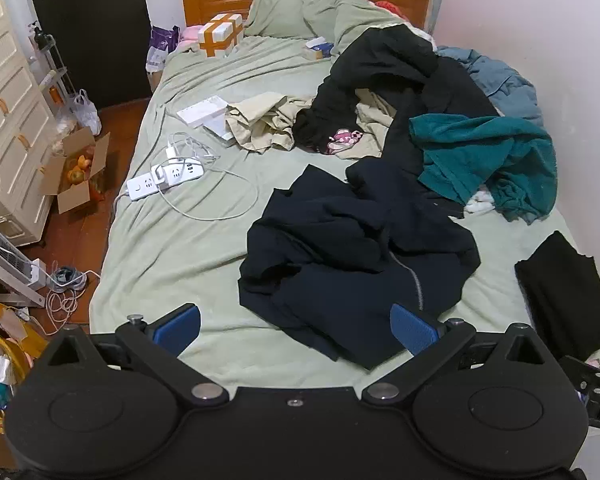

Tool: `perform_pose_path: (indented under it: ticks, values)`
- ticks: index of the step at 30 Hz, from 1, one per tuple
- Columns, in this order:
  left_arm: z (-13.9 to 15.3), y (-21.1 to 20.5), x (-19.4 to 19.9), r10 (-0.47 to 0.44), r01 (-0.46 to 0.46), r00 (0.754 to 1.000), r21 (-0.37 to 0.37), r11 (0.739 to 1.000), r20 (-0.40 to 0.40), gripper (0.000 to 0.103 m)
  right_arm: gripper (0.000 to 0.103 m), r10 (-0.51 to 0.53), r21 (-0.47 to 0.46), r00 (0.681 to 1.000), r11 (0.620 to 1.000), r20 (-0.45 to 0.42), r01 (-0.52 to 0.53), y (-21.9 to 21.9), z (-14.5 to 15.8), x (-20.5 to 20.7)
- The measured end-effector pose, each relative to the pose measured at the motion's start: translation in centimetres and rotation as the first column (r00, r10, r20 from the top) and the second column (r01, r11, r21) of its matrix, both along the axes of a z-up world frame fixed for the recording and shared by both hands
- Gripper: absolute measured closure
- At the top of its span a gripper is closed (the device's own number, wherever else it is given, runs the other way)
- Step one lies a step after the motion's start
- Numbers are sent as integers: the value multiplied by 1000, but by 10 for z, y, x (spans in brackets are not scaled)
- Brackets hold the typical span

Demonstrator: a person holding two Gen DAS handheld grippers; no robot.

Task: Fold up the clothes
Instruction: 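Move both grippers toward the navy hoodie on the bed, then grasp the navy hoodie fabric with the left gripper while the right gripper grasps another edge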

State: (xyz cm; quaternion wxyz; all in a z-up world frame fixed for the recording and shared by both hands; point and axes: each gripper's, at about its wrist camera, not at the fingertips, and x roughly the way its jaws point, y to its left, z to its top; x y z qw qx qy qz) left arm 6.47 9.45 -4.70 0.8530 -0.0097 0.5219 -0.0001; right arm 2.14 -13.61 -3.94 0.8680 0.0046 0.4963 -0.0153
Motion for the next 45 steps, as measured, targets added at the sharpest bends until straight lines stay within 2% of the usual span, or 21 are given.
perform_pose_path:
  ticks: [4, 10, 12, 14, 21, 28, 30, 34, 38, 45]
  values:
    - [-12, 1, 17, -24, 24, 1000, -4, 1000, -15, 0, 1, 43, -34, 999, 998, 2, -43, -2, -22, -1]
    - [-32, -11, 44, -51, 50, 998, -33, 998, -35, 0, 1, 98, 29, 995, 995, -4, -97, -13, -42, 36]
    - [-43, -1, 50, -53, 54, 999, 31, 998, -7, 0, 1, 112, 48, 994, 993, -7, -112, -23, -50, 55]
    - [-52, -11, 59, -50, 48, 998, 43, 998, 34, 0, 1, 130, 71, 991, 989, -8, -130, -33, -59, 74]
    - [-86, -35, 96, -25, 24, 995, 10, 1000, 96, 1, 1, 221, 191, 975, 957, 5, -218, -68, -87, 149]
    - [-123, -55, 133, -3, 8, 990, -34, 999, 138, 4, 20, 306, 298, 952, 906, 29, -300, -101, -118, 228]
    - [-134, -61, 144, 3, 4, 989, -47, 999, 149, 5, 21, 316, 313, 948, 898, 33, -310, -103, -130, 250]
    - [-155, -73, 166, 17, -4, 985, -73, 997, 172, 7, 23, 330, 345, 944, 884, 16, -315, -93, -149, 285]
    - [-180, -78, 184, -45, 44, 986, 11, 999, 162, 11, 24, 341, 374, 939, 876, -34, -304, -66, -163, 310]
    - [-222, -67, 216, -55, 53, 994, 29, 998, 99, 20, 24, 328, 444, 940, 859, -94, -255, -21, -206, 356]
